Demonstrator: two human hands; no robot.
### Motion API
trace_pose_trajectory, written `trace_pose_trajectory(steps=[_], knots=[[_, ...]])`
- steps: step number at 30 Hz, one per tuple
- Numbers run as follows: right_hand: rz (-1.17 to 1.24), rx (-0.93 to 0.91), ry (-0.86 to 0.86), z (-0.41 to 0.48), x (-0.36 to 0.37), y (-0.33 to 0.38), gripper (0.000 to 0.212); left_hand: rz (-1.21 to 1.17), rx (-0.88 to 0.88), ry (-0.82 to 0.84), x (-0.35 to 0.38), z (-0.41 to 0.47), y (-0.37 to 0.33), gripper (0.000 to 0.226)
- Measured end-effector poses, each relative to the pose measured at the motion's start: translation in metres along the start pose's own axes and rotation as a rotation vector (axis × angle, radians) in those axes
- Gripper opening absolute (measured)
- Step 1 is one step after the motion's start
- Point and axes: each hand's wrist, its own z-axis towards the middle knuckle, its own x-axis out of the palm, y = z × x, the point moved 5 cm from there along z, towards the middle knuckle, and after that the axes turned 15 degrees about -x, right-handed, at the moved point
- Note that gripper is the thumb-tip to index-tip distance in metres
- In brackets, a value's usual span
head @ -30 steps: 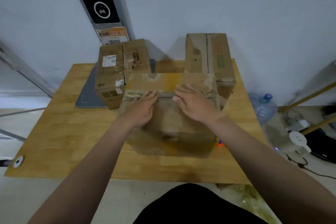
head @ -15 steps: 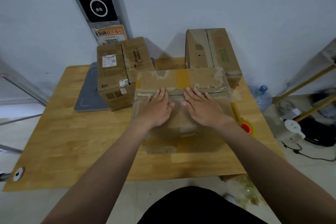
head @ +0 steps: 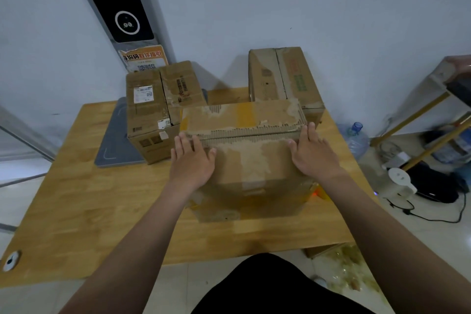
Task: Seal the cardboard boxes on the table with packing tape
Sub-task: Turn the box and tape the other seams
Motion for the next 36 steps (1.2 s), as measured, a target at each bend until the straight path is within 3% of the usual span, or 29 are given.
trace_pose_trajectory(steps=[4, 6, 9, 11, 13, 19, 21, 24, 26, 29, 32, 36], knots=[[0.213, -0.004, -0.155, 0.014, -0.012, -0.013, 0.054, -0.308, -0.058, -0.028, -0.008, 0.013, 0.005, 0.068], [0.289, 0.028, -0.178, 0.018, -0.014, -0.018, 0.058, -0.425, -0.095, -0.035, -0.017, 0.015, 0.007, 0.063], [0.370, 0.056, -0.157, 0.019, -0.014, -0.022, 0.065, -0.447, -0.189, -0.010, -0.021, 0.017, 0.013, 0.074], [0.425, 0.057, -0.158, 0.018, -0.014, -0.023, 0.058, -0.437, -0.252, 0.012, -0.020, 0.017, 0.018, 0.092], [0.501, 0.067, -0.158, 0.018, -0.016, -0.022, 0.048, -0.417, -0.269, 0.032, -0.020, 0.019, 0.021, 0.095], [0.690, 0.100, -0.069, 0.018, -0.015, -0.021, 0.039, -0.543, -0.267, 0.189, -0.015, 0.024, 0.034, 0.063], [0.629, 0.086, -0.020, 0.018, -0.017, -0.020, 0.054, -0.524, -0.259, 0.211, -0.015, 0.024, 0.033, 0.069], [0.378, 0.070, 0.103, 0.020, -0.018, -0.011, 0.073, -0.309, -0.286, 0.154, -0.010, 0.020, 0.019, 0.101], [0.131, 0.002, 0.134, 0.020, -0.018, 0.004, 0.064, -0.127, -0.272, 0.089, -0.004, 0.008, 0.006, 0.095], [-0.161, -0.153, 0.120, 0.012, -0.016, 0.035, 0.062, 0.075, -0.045, -0.009, 0.000, -0.014, -0.018, 0.076], [-0.185, -0.352, 0.170, 0.007, -0.004, 0.068, 0.058, 0.156, 0.223, 0.000, 0.009, -0.030, -0.051, 0.063], [-0.054, -0.445, 0.225, 0.008, 0.005, 0.090, 0.053, 0.147, 0.295, 0.061, 0.017, -0.038, -0.081, 0.058]])
